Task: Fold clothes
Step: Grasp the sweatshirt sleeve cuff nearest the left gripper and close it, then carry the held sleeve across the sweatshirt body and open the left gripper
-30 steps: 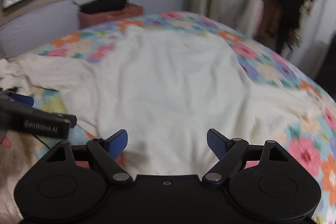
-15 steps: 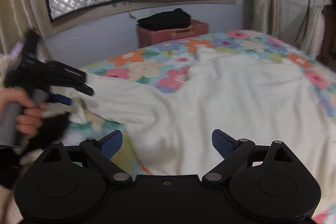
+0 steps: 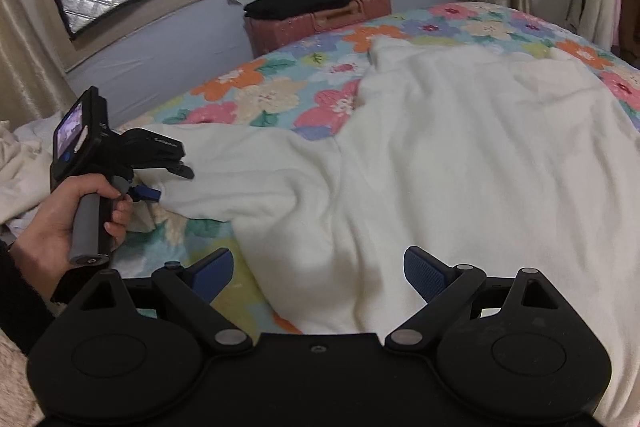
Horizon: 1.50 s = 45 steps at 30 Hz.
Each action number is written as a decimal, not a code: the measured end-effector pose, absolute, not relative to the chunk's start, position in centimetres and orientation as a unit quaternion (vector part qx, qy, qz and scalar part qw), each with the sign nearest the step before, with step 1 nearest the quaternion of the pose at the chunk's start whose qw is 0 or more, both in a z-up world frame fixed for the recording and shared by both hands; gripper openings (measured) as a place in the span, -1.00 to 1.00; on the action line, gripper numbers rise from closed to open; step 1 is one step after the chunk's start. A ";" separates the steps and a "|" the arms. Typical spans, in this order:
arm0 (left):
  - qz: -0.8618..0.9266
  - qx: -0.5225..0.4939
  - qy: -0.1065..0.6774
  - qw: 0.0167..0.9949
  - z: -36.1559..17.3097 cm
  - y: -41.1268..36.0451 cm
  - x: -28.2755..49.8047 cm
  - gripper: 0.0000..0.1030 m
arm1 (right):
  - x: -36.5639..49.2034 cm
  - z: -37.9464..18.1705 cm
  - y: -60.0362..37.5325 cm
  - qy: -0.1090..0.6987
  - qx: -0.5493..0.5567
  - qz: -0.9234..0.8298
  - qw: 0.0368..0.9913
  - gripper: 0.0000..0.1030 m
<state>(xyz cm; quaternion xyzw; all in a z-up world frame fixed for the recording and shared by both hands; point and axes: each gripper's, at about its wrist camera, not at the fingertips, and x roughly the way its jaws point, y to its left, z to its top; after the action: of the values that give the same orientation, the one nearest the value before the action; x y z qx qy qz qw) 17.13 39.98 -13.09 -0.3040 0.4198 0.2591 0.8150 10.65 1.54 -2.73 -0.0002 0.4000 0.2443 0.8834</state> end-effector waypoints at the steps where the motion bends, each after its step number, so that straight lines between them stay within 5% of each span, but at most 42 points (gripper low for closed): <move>1: 0.258 -0.296 0.416 0.820 -13.0 39.8 17.3 -0.24 | 10.8 -2.9 1.3 0.402 0.002 0.240 0.884 0.84; 2: 0.258 -0.284 0.414 0.826 -12.8 39.6 17.5 -0.67 | 11.1 -3.1 1.1 0.405 0.007 0.236 0.883 0.84; 4: 0.253 -0.267 0.405 0.837 -12.4 39.2 17.7 -0.97 | 11.5 -3.4 0.7 0.412 0.020 0.231 0.881 0.84; 20: 0.204 -0.263 0.335 0.882 -9.9 37.8 17.0 -0.99 | 12.6 -4.7 -2.2 0.426 0.047 0.201 0.881 0.84; 35: 0.020 -0.110 0.286 0.952 -3.7 22.0 16.3 -1.00 | 13.5 -6.1 -5.0 0.436 0.054 0.159 0.884 0.84; 39: 0.124 -0.127 0.322 0.930 -4.7 24.5 16.9 -0.69 | 13.3 -6.0 -4.3 0.424 0.032 0.175 0.888 0.84; 41: 0.189 -0.152 0.327 0.913 -5.9 28.9 16.7 -0.10 | 13.5 -5.8 -3.3 0.414 0.022 0.197 0.889 0.84; 43: 0.265 -0.130 0.334 0.895 -7.1 32.9 16.6 0.20 | 13.9 -5.5 -1.7 0.408 0.015 0.221 0.886 0.84; 45: 0.289 -0.164 0.349 0.876 -8.3 36.5 16.7 0.29 | 14.2 -5.2 0.0 0.401 0.011 0.242 0.883 0.84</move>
<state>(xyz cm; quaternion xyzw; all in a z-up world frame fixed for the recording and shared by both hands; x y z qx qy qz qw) 16.71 36.54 -8.30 -0.1637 0.3491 0.2886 0.8764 14.18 0.00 -5.25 0.0105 0.4012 0.2419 0.8834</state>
